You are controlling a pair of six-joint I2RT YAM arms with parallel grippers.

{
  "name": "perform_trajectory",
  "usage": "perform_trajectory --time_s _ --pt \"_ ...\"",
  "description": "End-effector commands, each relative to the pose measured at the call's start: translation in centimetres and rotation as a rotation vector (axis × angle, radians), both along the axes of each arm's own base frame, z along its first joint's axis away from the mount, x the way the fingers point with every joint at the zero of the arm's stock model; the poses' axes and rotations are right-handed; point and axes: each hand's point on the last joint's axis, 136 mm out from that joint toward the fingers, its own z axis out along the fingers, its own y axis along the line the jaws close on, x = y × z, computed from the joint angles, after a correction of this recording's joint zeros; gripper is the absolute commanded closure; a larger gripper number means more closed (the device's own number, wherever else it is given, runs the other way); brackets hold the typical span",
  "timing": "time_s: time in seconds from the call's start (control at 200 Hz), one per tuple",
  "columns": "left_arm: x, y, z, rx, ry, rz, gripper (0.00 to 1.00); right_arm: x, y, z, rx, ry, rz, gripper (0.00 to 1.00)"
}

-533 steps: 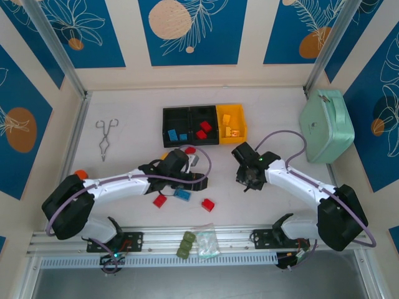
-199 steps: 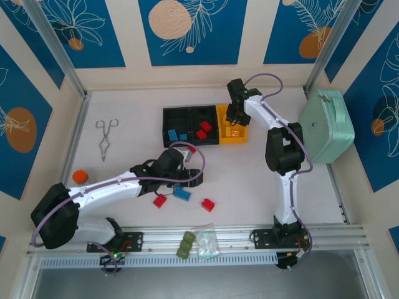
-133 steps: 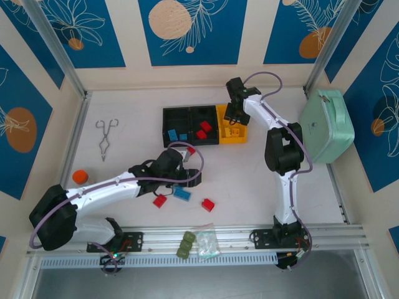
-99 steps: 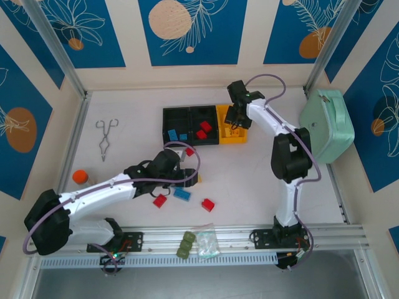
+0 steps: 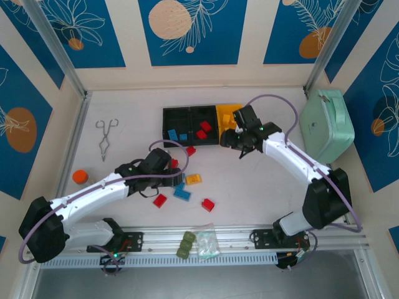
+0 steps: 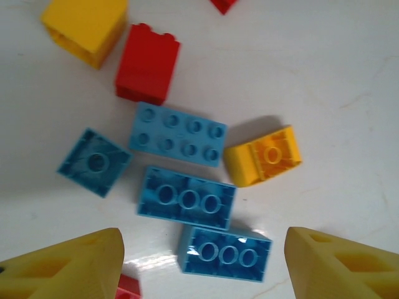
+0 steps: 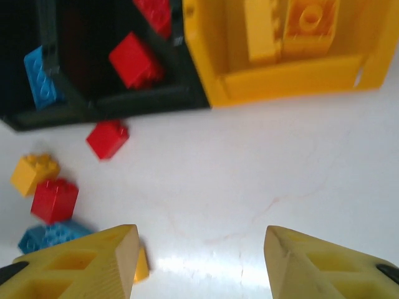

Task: Sort the legos into containers by color
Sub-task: Place the lego in the container, then pick up the lego from the center of the table.

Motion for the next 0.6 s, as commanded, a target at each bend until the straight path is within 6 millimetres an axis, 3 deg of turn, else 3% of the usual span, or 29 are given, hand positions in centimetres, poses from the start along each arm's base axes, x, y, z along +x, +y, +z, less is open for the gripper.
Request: perform_trajectory --time_s 0.0,0.265,0.595 --pt "1.0 1.2 0.3 0.067 -0.010 -0.002 0.31 -2.6 1.0 0.9 0.079 -0.034 0.085 0.44" --pt "4.1 0.1 -1.4 0.113 0.005 -0.048 0.31 -8.2 0.9 -0.3 0.181 -0.037 0.134 0.41" --pt "8.2 -2.1 -4.4 0.172 0.023 -0.071 0.30 -10.0 0.9 -1.3 0.215 -0.005 0.129 0.41"
